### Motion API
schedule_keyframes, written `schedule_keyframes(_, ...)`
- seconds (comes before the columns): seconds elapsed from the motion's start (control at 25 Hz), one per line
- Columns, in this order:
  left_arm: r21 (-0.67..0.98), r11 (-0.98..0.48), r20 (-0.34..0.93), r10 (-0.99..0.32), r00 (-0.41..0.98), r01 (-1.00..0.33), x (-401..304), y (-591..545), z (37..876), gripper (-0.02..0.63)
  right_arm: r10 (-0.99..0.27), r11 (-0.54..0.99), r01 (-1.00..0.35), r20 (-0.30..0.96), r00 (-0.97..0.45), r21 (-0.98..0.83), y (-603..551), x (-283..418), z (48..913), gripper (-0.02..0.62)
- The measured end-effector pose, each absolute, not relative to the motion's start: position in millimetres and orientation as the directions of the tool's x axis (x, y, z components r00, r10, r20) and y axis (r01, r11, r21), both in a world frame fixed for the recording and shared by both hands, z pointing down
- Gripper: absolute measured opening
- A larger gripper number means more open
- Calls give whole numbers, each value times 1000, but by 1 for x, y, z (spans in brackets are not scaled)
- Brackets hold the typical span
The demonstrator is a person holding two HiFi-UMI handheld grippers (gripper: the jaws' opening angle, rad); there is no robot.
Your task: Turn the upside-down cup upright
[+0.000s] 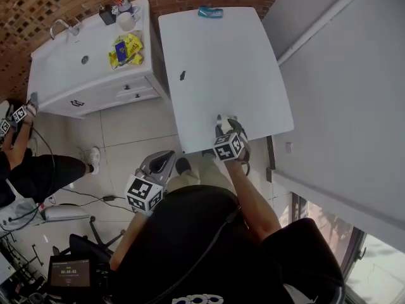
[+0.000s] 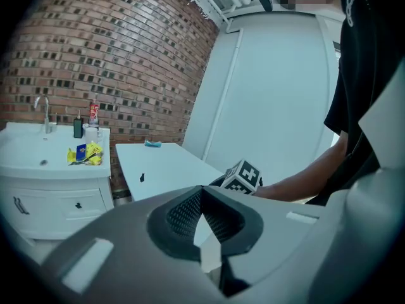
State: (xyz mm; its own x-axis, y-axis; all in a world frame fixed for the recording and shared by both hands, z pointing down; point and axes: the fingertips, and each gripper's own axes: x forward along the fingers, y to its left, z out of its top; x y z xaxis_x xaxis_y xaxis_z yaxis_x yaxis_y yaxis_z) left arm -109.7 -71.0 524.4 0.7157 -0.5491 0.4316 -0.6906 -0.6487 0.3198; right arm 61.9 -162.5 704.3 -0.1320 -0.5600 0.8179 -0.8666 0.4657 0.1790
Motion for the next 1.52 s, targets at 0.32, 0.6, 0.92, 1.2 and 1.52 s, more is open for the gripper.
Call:
schedule_keyframes(0.32,313,-568,457,-613,645,-761,-128,-73,525,14,-503,545,-797,862,-62,260,-182,61,742,181)
schedule_keyframes(0.6,320,-539,467,-625,625,-779,-127,-75,530,14,-510,554,-772,860,-18,312,-180,74,748,76)
schedule_keyframes(0.92,323,-555,464,-613,639,-767,-112,-78,531,14,-537,560,-754,843,-15,343,-176,89,743,43)
schedule_keyframes(1.2,317,-566,461,-609,645,-761,-101,-81,529,14,-582,527,-775,813,-31,348,-178,105,722,19)
schedule_keyframes(1.52,317,-572,454,-609,651,-757,-91,-80,526,14,-635,367,-927,748,-191,75,-182,118,694,11)
